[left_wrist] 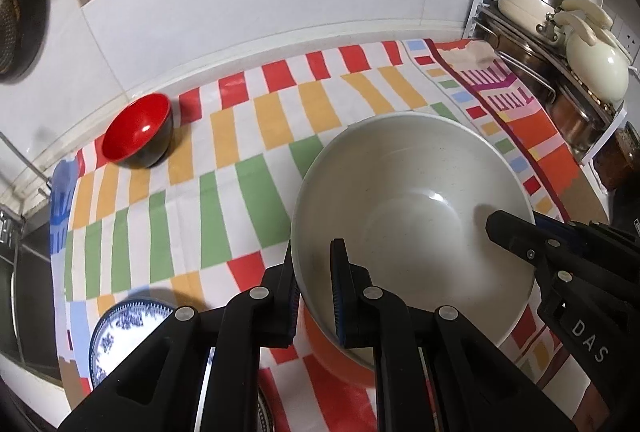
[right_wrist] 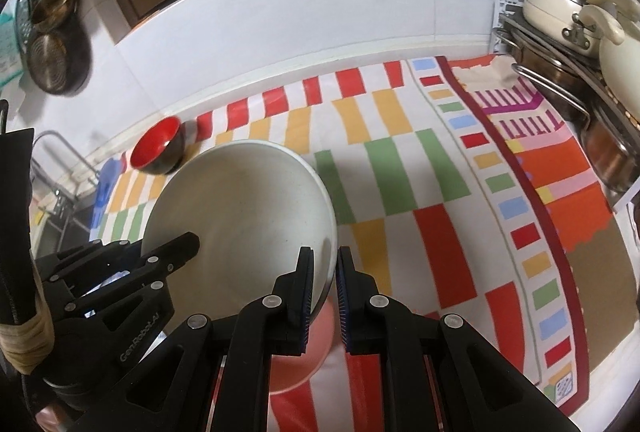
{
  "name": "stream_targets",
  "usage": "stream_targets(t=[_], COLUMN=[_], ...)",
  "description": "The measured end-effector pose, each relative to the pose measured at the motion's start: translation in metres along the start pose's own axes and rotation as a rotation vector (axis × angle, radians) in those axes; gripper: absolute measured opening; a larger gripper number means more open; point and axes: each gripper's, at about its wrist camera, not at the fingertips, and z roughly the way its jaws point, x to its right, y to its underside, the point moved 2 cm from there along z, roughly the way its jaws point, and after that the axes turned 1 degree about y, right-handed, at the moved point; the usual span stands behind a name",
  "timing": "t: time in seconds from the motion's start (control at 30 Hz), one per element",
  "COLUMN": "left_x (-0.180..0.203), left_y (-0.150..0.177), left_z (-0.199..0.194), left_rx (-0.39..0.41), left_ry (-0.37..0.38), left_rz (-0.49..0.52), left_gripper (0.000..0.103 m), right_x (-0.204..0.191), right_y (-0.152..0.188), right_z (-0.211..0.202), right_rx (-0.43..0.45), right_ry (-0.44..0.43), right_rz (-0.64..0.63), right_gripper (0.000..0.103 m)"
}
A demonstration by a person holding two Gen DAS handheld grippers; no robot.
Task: Organize plates and bowls
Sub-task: 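Carry the white bowl with both tools onto the pink bowl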
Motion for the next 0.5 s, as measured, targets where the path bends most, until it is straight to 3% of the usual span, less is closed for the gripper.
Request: stream_targets(t=[0.5], left_x=[-0.002], left_y=[0.031], left_z=[0.016], left_rx=[-0.063], left_ry=[-0.022], left_rz=[-0.005], left_gripper=[0.014], right_x=[-0.009], right_y=[0.032], right_z=[0.017], right_rx=[-0.09], right_ry=[-0.035], right_rz=[-0.026], right_gripper=[0.013])
